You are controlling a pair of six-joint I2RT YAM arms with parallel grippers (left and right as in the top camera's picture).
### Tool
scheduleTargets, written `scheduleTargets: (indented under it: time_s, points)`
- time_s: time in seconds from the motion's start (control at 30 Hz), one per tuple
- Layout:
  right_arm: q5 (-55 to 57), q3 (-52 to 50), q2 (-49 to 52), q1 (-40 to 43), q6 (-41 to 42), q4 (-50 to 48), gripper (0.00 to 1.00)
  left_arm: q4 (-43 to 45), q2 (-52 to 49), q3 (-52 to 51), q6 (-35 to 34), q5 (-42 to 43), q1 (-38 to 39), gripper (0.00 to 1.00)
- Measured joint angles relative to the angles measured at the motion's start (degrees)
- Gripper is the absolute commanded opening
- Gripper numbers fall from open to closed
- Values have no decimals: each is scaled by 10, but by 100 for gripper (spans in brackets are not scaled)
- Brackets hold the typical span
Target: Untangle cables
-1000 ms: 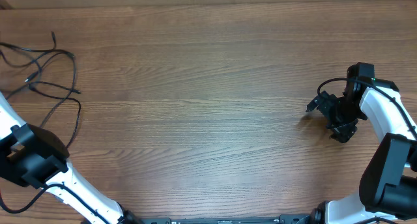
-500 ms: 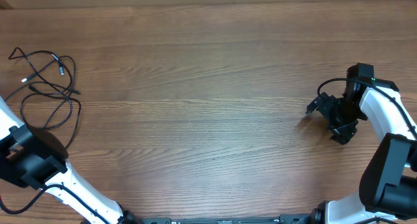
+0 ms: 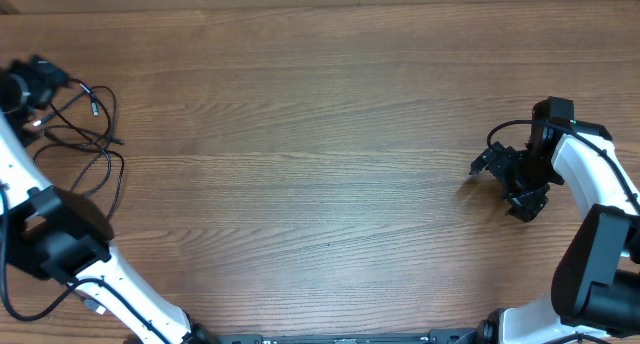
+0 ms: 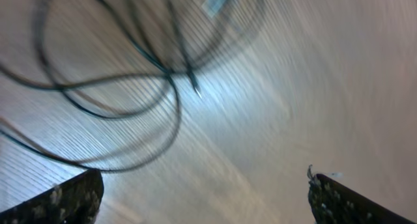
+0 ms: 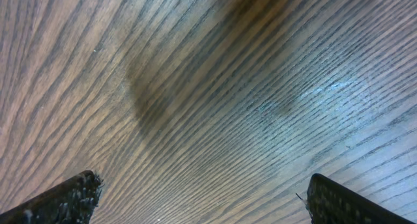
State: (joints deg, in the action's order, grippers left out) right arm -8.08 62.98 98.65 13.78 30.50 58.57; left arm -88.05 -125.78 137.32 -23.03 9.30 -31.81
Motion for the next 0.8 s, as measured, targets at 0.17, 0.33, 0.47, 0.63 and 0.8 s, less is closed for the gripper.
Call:
scheduleTargets:
  time_s: [0.17,0.33,0.47,0.63,0.8]
  points:
    - [0,0,0,-12,-5,-6,100,-61,0,0,105,7,80,100]
    - [0,1,0,-37,-30,12,99,-85,0,0,148,-25,163,100]
    - [2,43,3,-42,-42,81,97,-85,0,-4,160,-42,220,100]
    - [7,152,3,-46,-64,158,91,-85,1,-57,153,-70,282,96]
    - [8,217,0,-68,-74,226,88,-86,1,-129,137,-83,325,89]
